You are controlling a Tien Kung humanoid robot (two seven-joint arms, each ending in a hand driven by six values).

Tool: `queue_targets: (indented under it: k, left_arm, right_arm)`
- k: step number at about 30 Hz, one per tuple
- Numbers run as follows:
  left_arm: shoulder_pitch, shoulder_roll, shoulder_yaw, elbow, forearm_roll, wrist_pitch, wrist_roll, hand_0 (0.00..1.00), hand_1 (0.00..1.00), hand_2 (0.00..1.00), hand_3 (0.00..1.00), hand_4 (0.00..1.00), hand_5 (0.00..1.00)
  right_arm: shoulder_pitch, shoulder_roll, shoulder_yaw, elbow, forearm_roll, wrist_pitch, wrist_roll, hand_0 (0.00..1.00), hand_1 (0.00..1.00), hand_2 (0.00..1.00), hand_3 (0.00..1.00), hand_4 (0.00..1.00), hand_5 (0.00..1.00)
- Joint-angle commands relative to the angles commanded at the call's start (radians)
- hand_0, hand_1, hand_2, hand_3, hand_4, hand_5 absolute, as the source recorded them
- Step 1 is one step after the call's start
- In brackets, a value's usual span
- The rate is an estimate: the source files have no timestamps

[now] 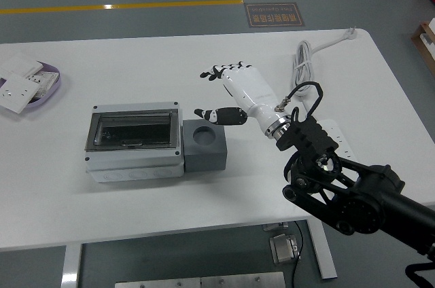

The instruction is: Pick up the cylinder from the cube,place it in the box,flap close box

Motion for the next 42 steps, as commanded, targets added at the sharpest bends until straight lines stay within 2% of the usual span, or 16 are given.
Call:
queue_targets:
  k: [2,3,9,14,15,18,20,21,26,27,28,33,34,38,39,42]
  left_arm:
    - [0.001,0.000,0.000,0.000,0.001,-0.001,0.000,0.629,0.647,0.625,0.668,0.722,0.253]
    - [0.001,-0.001,-0.001,0.000,0.001,-0.001,-0.001,0.629,0.647,0.625,0.668,0.722,0.253]
    - [-0.001,-0.002,-0.006,0.001,0.002,-0.007,-0.009,0.629,0.647,0.625,0.668,0.722,0.253]
    - [0.000,-0.003,-0.008,0.001,0.002,-0.009,-0.011,0.629,0.647,0.625,0.668,0.722,0.253]
    - [0.000,-0.003,-0.008,0.001,0.003,-0.009,-0.011,0.629,0.647,0.625,0.668,0.722,0.253]
    - [-0.001,-0.004,-0.010,0.001,0.004,-0.010,-0.012,0.629,0.647,0.625,0.668,0.722,0.253]
    - [-0.001,-0.005,-0.012,0.001,0.004,-0.010,-0.013,0.629,0.647,0.625,0.668,0.722,0.253]
    - [-0.001,-0.005,-0.011,0.001,0.004,-0.010,-0.013,0.629,0.647,0.625,0.668,0.722,0.253]
    - [-0.001,-0.005,-0.008,0.001,0.002,-0.012,-0.013,0.629,0.647,0.625,0.668,0.722,0.253]
    - [-0.003,-0.005,-0.006,0.001,0.002,-0.012,-0.013,0.629,0.647,0.625,0.668,0.722,0.253]
    - [-0.004,-0.004,-0.004,0.000,0.004,-0.012,-0.013,0.629,0.647,0.625,0.668,0.722,0.253]
    - [-0.011,0.001,-0.003,0.000,0.016,-0.011,-0.013,0.629,0.647,0.625,0.668,0.722,0.253]
    - [-0.011,0.002,-0.002,0.000,0.015,-0.011,-0.013,0.629,0.647,0.625,0.668,0.722,0.253]
    - [-0.013,0.004,0.006,-0.001,0.019,-0.014,-0.011,0.629,0.647,0.625,0.668,0.722,0.253]
    - [-0.013,0.005,0.008,-0.001,0.023,-0.016,-0.010,0.629,0.647,0.625,0.668,0.722,0.253]
    - [-0.013,0.008,0.013,-0.001,0.026,-0.018,-0.008,0.629,0.647,0.625,0.668,0.722,0.253]
  right_arm:
    - [-0.002,-0.004,0.000,0.007,0.039,-0.005,0.011,0.793,0.693,0.656,0.691,0.889,0.414]
    - [-0.004,-0.006,0.000,0.012,0.064,-0.007,0.019,0.712,0.638,0.627,0.626,0.777,0.242]
    - [-0.026,-0.018,0.031,0.047,0.270,0.017,0.128,0.672,0.608,0.613,0.614,0.749,0.212]
    - [-0.056,-0.033,0.101,0.049,0.459,0.092,0.238,0.672,0.608,0.613,0.614,0.749,0.212]
    - [-0.063,-0.038,0.119,0.046,0.499,0.108,0.260,0.569,0.555,0.581,0.594,0.752,0.200]
    - [-0.079,-0.053,0.170,0.034,0.602,0.150,0.307,0.569,0.555,0.581,0.594,0.752,0.200]
    - [-0.087,-0.061,0.203,0.017,0.677,0.182,0.320,0.569,0.555,0.581,0.594,0.752,0.200]
    - [-0.090,-0.062,0.221,0.002,0.719,0.200,0.324,0.488,0.441,0.501,0.537,0.758,0.213]
    - [-0.079,-0.047,0.302,-0.093,0.905,0.263,0.339,0.488,0.441,0.501,0.537,0.758,0.213]
    - [-0.074,-0.042,0.312,-0.112,0.941,0.269,0.342,0.431,0.355,0.349,0.399,0.733,0.250]
    - [-0.069,-0.037,0.323,-0.137,0.982,0.274,0.346,0.431,0.355,0.349,0.399,0.733,0.250]
    - [-0.060,-0.022,0.343,-0.229,1.132,0.284,0.356,0.431,0.355,0.349,0.399,0.733,0.250]
    - [-0.060,-0.020,0.343,-0.241,1.159,0.284,0.358,0.387,0.317,0.315,0.326,0.700,0.273]
    - [-0.059,-0.017,0.344,-0.272,1.244,0.276,0.368,0.387,0.317,0.315,0.326,0.700,0.273]
    - [-0.058,-0.016,0.345,-0.279,1.267,0.273,0.372,0.317,0.281,0.274,0.245,0.685,0.271]
    - [-0.057,-0.017,0.349,-0.294,1.306,0.267,0.380,0.317,0.281,0.274,0.245,0.685,0.271]
